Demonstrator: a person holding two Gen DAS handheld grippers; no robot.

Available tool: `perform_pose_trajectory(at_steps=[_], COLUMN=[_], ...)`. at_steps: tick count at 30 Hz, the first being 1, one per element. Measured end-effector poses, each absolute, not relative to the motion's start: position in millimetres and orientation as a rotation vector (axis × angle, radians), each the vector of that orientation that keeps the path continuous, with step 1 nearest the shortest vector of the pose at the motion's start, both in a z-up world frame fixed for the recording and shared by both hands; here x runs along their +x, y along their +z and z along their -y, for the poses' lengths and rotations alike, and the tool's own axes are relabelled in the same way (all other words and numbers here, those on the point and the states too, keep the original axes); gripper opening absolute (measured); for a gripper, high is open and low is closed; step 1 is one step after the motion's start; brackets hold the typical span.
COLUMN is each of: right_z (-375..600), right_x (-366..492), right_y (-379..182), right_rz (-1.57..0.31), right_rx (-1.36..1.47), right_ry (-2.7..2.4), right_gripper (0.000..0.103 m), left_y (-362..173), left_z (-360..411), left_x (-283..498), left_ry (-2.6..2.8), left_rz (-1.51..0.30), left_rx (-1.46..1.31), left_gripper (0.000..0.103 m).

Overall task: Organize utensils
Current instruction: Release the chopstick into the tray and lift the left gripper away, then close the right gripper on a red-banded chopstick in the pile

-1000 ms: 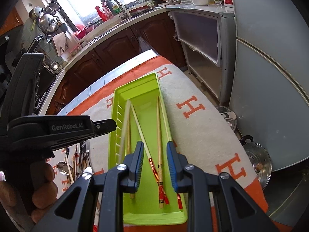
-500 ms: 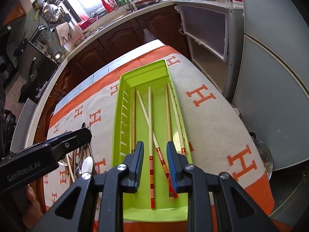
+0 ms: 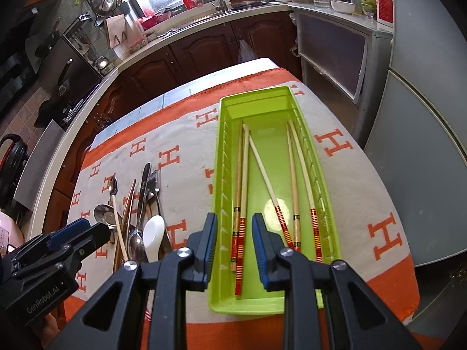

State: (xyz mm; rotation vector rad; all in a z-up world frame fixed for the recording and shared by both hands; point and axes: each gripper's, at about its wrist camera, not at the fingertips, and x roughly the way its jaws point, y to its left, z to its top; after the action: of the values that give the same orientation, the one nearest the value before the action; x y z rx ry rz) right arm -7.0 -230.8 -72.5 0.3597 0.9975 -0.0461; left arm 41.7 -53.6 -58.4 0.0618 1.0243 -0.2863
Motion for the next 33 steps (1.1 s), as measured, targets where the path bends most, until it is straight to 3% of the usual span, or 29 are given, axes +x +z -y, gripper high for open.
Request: perform_pose_trajectory(at_steps=[33], right_z=[125], right_x=[0], right_y=[-80], right_rz=[-1.058], right_rx=[0.189], right_ry=[0.113], right_gripper=[0.024], left_y=[-100], left_z=[-54], left_x=[12], left_ry=[-0.101], left_rz=[-1.030], left_rx=[-0.019], left_gripper=[0.041])
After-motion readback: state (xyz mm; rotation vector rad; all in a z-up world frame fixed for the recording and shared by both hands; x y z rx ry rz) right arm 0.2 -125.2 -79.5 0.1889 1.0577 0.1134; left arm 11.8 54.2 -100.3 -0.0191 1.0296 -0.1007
